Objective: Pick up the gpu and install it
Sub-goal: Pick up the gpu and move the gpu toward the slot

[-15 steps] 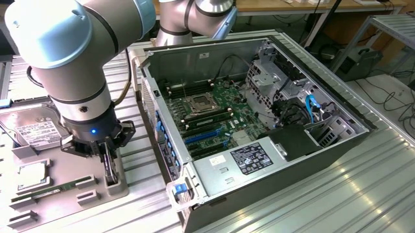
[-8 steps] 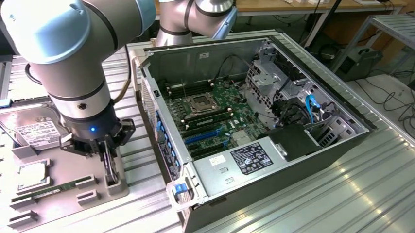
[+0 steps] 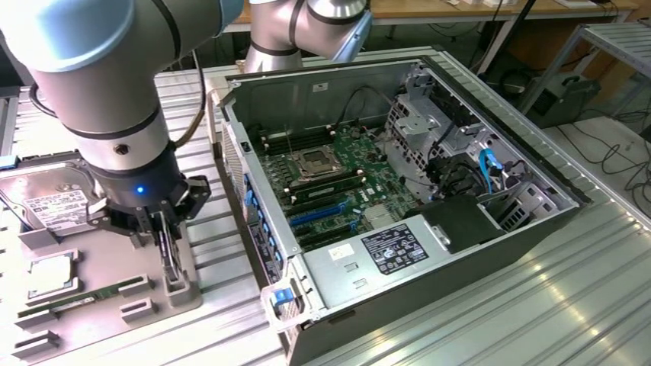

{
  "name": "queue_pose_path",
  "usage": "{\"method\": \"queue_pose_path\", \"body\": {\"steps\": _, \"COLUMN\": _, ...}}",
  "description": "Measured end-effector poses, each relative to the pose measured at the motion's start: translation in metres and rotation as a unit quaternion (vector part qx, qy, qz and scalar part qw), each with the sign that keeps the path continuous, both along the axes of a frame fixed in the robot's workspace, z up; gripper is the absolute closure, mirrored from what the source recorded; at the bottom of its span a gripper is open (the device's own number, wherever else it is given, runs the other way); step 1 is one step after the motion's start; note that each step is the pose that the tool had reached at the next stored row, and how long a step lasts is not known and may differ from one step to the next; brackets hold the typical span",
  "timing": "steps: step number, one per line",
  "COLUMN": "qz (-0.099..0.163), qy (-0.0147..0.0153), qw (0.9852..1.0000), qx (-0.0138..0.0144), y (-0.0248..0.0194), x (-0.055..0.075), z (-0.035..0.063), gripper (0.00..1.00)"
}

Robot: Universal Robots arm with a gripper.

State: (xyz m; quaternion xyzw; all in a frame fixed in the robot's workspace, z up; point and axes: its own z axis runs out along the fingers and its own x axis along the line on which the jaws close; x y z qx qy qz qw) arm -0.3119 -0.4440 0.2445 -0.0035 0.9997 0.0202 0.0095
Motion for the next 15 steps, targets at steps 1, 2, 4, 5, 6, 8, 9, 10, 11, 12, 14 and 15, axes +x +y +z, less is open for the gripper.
{"method": "queue_pose_path", "body": {"steps": 1, "qz": 0.000, "qy": 0.0000, "qw": 1.0000, "qx": 0.0000, "y": 0.0000, "x": 0.000, "z": 0.0056, "gripper": 0.72}}
{"method": "queue_pose_path", "body": {"steps": 2, "qz": 0.000, "qy": 0.0000, "qw": 1.0000, "qx": 0.0000, "y": 0.0000, "x": 0.000, "z": 0.0099, "gripper": 0.72}}
{"method": "queue_pose_path", "body": {"steps": 4, "qz": 0.000, "qy": 0.0000, "qw": 1.0000, "qx": 0.0000, "y": 0.0000, "x": 0.000, "z": 0.0181, "gripper": 0.72}}
{"method": "queue_pose_path", "body": {"steps": 5, "qz": 0.000, "qy": 0.0000, "qw": 1.0000, "qx": 0.0000, "y": 0.0000, "x": 0.000, "z": 0.0210, "gripper": 0.72}}
{"method": "queue_pose_path", "body": {"steps": 6, "qz": 0.000, "qy": 0.0000, "qw": 1.0000, "qx": 0.0000, "y": 0.0000, "x": 0.000, "z": 0.0234, "gripper": 0.72}}
{"method": "queue_pose_path", "body": {"steps": 8, "qz": 0.000, "qy": 0.0000, "qw": 1.0000, "qx": 0.0000, "y": 0.0000, "x": 0.000, "z": 0.0278, "gripper": 0.72}}
{"method": "queue_pose_path", "body": {"steps": 9, "qz": 0.000, "qy": 0.0000, "qw": 1.0000, "qx": 0.0000, "y": 0.0000, "x": 0.000, "z": 0.0301, "gripper": 0.72}}
{"method": "queue_pose_path", "body": {"steps": 10, "qz": 0.000, "qy": 0.0000, "qw": 1.0000, "qx": 0.0000, "y": 0.0000, "x": 0.000, "z": 0.0322, "gripper": 0.72}}
{"method": "queue_pose_path", "body": {"steps": 11, "qz": 0.000, "qy": 0.0000, "qw": 1.0000, "qx": 0.0000, "y": 0.0000, "x": 0.000, "z": 0.0346, "gripper": 0.72}}
{"method": "queue_pose_path", "body": {"steps": 12, "qz": 0.000, "qy": 0.0000, "qw": 1.0000, "qx": 0.0000, "y": 0.0000, "x": 0.000, "z": 0.0369, "gripper": 0.72}}
{"method": "queue_pose_path", "body": {"steps": 14, "qz": 0.000, "qy": 0.0000, "qw": 1.0000, "qx": 0.0000, "y": 0.0000, "x": 0.000, "z": 0.0416, "gripper": 0.72}}
{"method": "queue_pose_path", "body": {"steps": 15, "qz": 0.000, "qy": 0.0000, "qw": 1.0000, "qx": 0.0000, "y": 0.0000, "x": 0.000, "z": 0.0449, "gripper": 0.72}}
